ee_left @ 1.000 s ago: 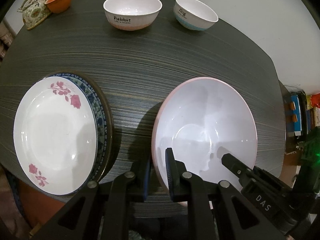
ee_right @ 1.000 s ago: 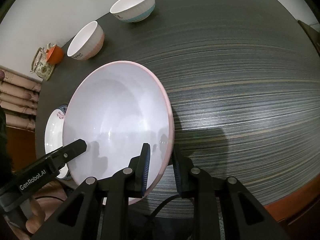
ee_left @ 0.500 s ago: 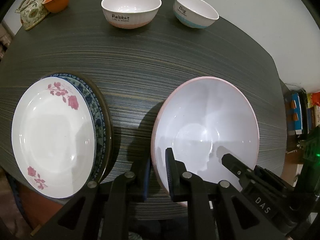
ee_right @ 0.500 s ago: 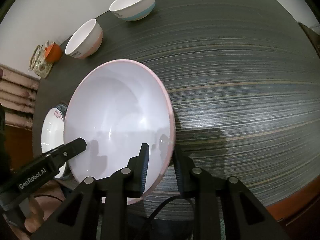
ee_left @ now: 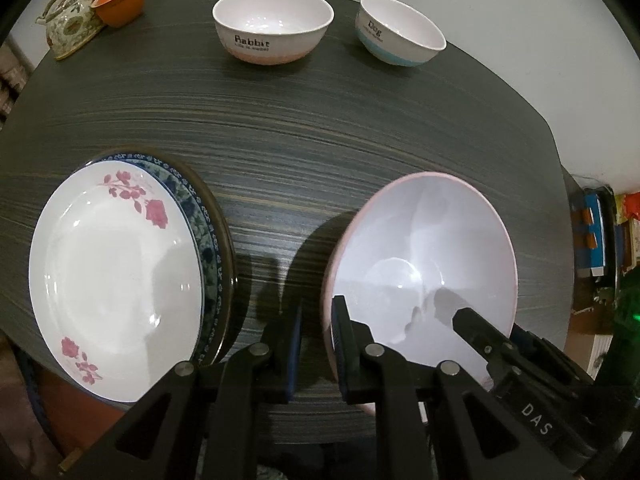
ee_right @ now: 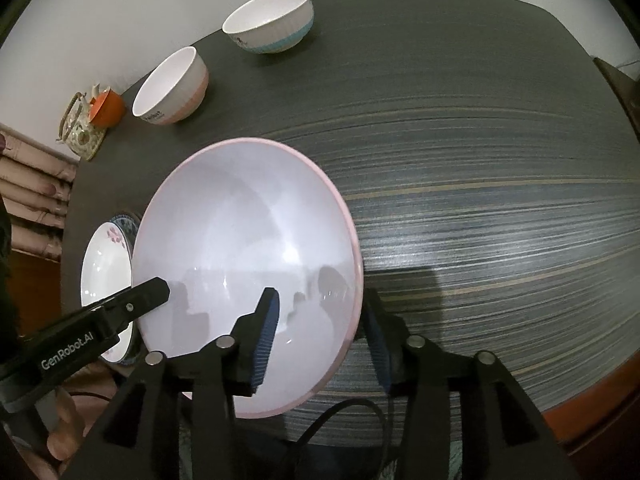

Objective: Organize plates and bowls

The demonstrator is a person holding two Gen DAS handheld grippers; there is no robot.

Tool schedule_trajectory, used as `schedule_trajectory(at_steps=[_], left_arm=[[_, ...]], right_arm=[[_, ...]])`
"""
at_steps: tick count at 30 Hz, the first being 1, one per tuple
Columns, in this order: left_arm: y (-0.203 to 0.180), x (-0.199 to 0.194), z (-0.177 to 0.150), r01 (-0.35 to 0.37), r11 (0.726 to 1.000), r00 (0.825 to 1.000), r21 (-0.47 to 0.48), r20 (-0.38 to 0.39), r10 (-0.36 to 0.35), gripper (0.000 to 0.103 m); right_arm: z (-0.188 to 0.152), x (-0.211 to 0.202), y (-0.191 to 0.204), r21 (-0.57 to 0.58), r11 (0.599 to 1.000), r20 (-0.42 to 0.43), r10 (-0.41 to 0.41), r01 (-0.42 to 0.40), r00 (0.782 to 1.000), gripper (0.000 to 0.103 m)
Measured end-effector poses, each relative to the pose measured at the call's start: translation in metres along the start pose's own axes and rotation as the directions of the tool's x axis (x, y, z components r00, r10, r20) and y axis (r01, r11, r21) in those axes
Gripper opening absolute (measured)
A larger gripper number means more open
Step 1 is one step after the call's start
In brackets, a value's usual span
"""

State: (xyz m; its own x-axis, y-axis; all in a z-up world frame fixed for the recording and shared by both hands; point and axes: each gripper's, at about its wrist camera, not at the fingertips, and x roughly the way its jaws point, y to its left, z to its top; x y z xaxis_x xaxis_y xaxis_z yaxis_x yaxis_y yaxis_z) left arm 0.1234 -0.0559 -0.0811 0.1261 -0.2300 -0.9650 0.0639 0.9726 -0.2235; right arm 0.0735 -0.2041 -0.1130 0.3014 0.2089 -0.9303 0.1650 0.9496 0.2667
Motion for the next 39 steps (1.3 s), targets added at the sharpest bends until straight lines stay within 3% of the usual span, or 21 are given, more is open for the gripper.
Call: schedule_trajectory(at_steps=[10,19,27,29,39], left_arm=[[0.001,-0.007,0.001,0.026,1.000,0.999,-0.009,0.021,-0.025,0.017],[0.009,-0.019,0.003,0.031,0.999,0.998,-0.021,0.057,-0.030,0.033],[0.011,-0.027,0.006,0.051,0.999,0.994,-0.013,0.101,-0.050,0.036],[0.014,-0.028,0.006,0.045,0.999,0.994,-0.013,0.101,-0.043,0.044],[0.019,-0.028,0.019,0.044,0.999,0.993,-0.023,0.112,-0.041,0.046]], right_arm=[[0.006,-0.009,-0.002,-0.015,0.999,0.059,-0.045,0.046,0.997,0.044],[0.010,-0.016,0.006,-0.054,0.997,0.094,-0.055,0.060,0.994,0.044],[0.013,-0.020,0.017,-0.094,0.994,0.121,-0.048,0.060,0.991,0.045],[0.014,-0.021,0.020,-0.102,0.992,0.129,-0.055,0.069,0.990,0.047],[0.024,-0.024,0.025,-0.118,0.988,0.162,-0.084,0.104,0.983,0.047]])
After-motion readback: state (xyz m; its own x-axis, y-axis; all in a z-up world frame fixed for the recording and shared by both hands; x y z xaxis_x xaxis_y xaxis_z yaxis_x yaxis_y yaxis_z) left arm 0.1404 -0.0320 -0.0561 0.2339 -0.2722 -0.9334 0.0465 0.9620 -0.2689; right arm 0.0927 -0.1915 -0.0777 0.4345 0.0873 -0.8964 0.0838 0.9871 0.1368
